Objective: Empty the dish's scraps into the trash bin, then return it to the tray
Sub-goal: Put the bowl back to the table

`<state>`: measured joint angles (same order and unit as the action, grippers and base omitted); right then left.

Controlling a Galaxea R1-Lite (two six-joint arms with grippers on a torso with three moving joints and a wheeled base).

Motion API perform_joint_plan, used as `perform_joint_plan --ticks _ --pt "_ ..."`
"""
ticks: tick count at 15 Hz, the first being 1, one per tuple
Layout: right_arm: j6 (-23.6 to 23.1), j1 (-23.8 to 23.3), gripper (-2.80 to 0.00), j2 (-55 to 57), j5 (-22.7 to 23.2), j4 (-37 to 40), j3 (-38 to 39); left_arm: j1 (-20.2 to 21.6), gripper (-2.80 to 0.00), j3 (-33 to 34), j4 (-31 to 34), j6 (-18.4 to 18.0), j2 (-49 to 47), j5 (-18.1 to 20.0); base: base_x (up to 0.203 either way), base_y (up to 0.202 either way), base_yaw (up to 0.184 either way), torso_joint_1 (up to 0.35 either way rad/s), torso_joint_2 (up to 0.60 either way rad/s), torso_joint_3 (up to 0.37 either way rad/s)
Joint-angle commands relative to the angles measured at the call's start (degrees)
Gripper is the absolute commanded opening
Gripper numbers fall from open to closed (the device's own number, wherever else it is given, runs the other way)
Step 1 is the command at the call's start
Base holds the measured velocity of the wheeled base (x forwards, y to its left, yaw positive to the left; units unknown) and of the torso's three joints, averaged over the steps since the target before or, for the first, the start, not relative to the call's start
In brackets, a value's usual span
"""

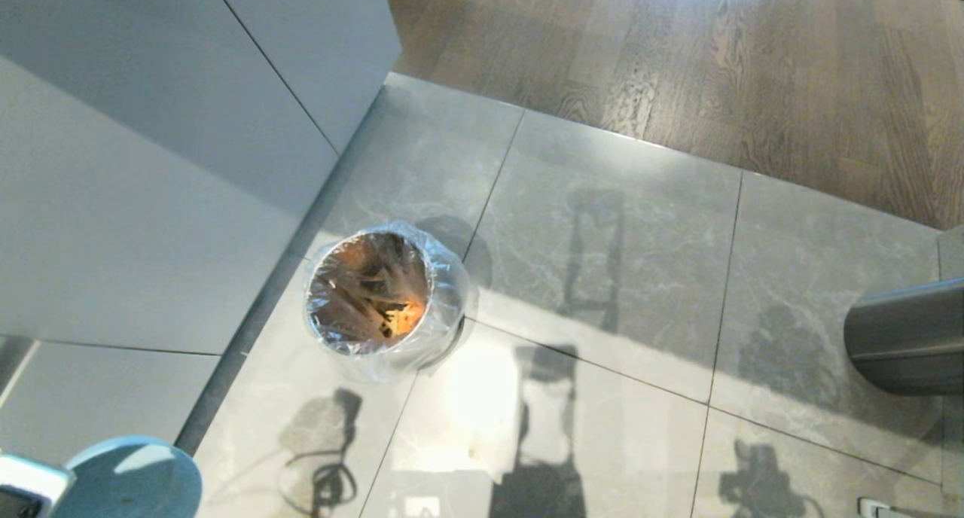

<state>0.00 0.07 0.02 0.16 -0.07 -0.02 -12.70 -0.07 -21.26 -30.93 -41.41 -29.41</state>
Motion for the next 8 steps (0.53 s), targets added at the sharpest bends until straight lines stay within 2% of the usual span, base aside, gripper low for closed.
perform_joint_plan --ticks 1,2,3,6,8 --pt "0.0 0.01 -2.8 -0.02 0.02 -0.01 0.02 2.18 -2.8 -0.11 11.46 18.11 7.58 20.68 0.0 0.0 0.0 0.0 0.0 0.0" --pt "0.0 0.01 -2.8 -0.02 0.02 -0.01 -0.05 4.73 -2.8 -0.03 14.7 19.54 10.47 27.59 0.0 0.0 0.0 0.0 0.0 0.0" --pt "0.0 0.01 -2.8 -0.02 0.02 -0.01 0.01 6.6 -2.8 -0.07 17.7 20.11 13.87 30.52 0.0 0.0 0.0 0.0 0.0 0.0" --pt "0.0 0.01 -2.8 -0.02 0.02 -0.01 0.0 11.59 -2.8 0.05 19.97 21.99 22.15 32.2 0.0 0.0 0.0 0.0 0.0 0.0" --pt "0.0 0.01 -2.8 -0.02 0.02 -0.01 0.02 12.67 -2.8 0.07 20.36 24.8 28.19 32.03 0.0 0.0 0.0 0.0 0.0 0.0"
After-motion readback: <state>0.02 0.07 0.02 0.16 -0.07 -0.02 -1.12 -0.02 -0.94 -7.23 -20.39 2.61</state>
